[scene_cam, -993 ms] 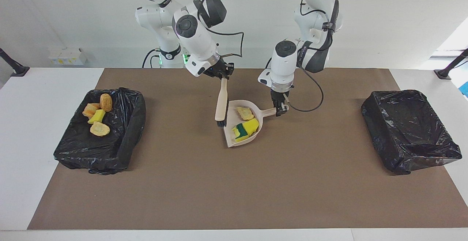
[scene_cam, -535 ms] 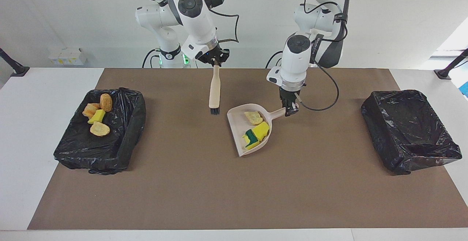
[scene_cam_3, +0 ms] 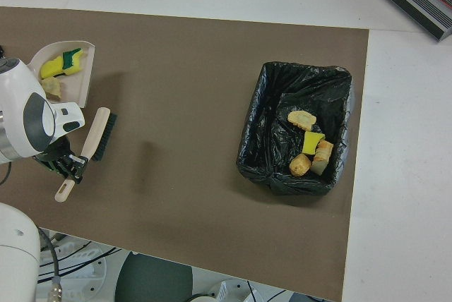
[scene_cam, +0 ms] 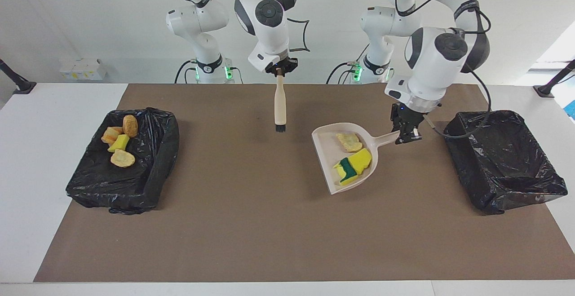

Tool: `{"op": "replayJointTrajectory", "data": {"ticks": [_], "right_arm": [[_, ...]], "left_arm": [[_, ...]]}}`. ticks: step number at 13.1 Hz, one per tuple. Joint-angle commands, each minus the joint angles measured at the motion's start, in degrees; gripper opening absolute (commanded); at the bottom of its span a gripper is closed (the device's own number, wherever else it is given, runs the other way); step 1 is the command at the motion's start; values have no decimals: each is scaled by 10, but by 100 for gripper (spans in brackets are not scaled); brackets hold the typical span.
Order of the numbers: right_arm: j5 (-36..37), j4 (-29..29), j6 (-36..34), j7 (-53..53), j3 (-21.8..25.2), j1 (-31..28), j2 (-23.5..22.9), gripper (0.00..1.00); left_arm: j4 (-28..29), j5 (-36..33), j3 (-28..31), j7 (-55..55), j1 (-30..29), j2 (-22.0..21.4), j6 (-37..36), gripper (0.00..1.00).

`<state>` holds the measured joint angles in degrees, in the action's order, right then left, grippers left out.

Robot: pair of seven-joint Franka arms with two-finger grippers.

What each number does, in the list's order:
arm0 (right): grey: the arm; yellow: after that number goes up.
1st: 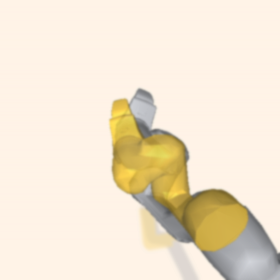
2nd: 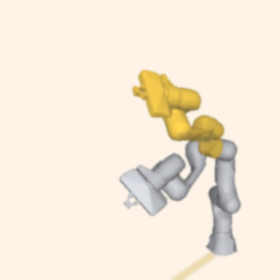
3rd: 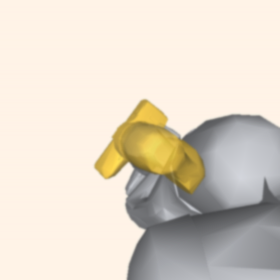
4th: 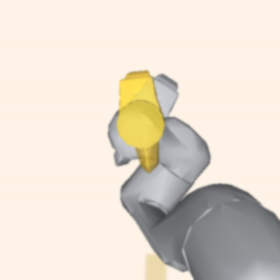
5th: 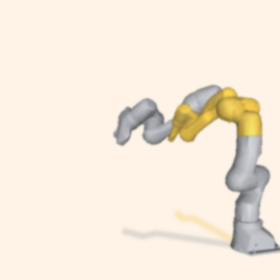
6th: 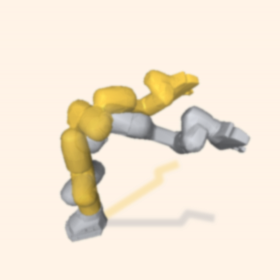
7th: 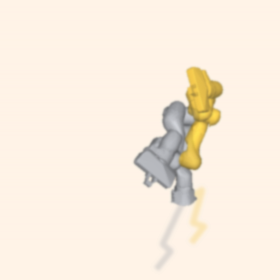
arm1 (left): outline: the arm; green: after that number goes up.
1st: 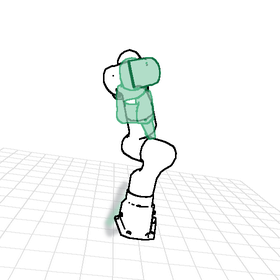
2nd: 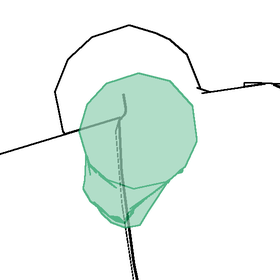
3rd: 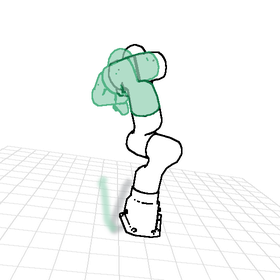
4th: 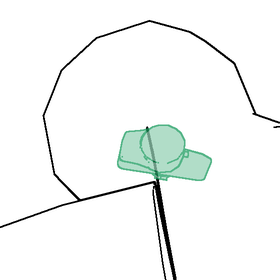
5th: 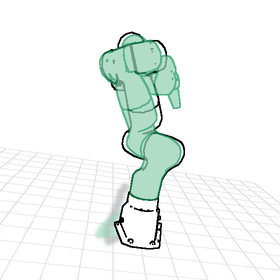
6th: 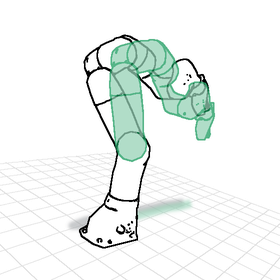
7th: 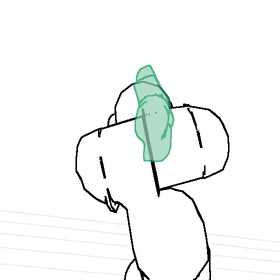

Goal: Sweep and dump trash in bin
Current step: 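Carry the dustpan to the black bag and tip it with the left gripper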

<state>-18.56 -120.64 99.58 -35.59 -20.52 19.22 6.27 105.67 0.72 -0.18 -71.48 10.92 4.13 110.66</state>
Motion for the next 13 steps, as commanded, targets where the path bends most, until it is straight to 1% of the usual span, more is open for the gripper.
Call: {"op": "replayJointTrajectory", "data": {"ticks": [1, 3, 5, 6, 8, 9, 11, 12, 13], "right_arm": [[5, -23, 82, -56, 0, 53, -40, 0], [18, -23, 135, -82, 0, 81, -67, 0], [57, -26, 179, -93, 0, 94, -102, 0], [67, -30, 192, -93, 0, 100, -110, 0], [74, -37, 194, -86, 0, 102, -113, 0], [74, -43, 197, -84, 0, 102, -115, 0], [74, -44, 192, -58, 0, 102, -117, 0], [73, -44, 197, -55, 0, 102, -118, 0], [72, -44, 198, -52, 0, 102, -120, 0]], "left_arm": [[-35, 15, -6, -85, -64, 5, -27, 0], [-49, 18, -6, -184, -119, 14, -30, 0], [-69, 18, -7, -265, -175, 24, -54, 0], [-83, 25, -7, -308, -200, 29, -62, 0], [-93, 31, -7, -383, -268, 36, -81, 0], [-119, 38, -7, -425, -297, 48, -100, 0], [-214, 52, -8, -485, -355, 95, -163, 0], [-254, 53, -8, -499, -372, 114, -186, 0], [-276, 52, -7, -504, -382, 124, -193, 0]]}}
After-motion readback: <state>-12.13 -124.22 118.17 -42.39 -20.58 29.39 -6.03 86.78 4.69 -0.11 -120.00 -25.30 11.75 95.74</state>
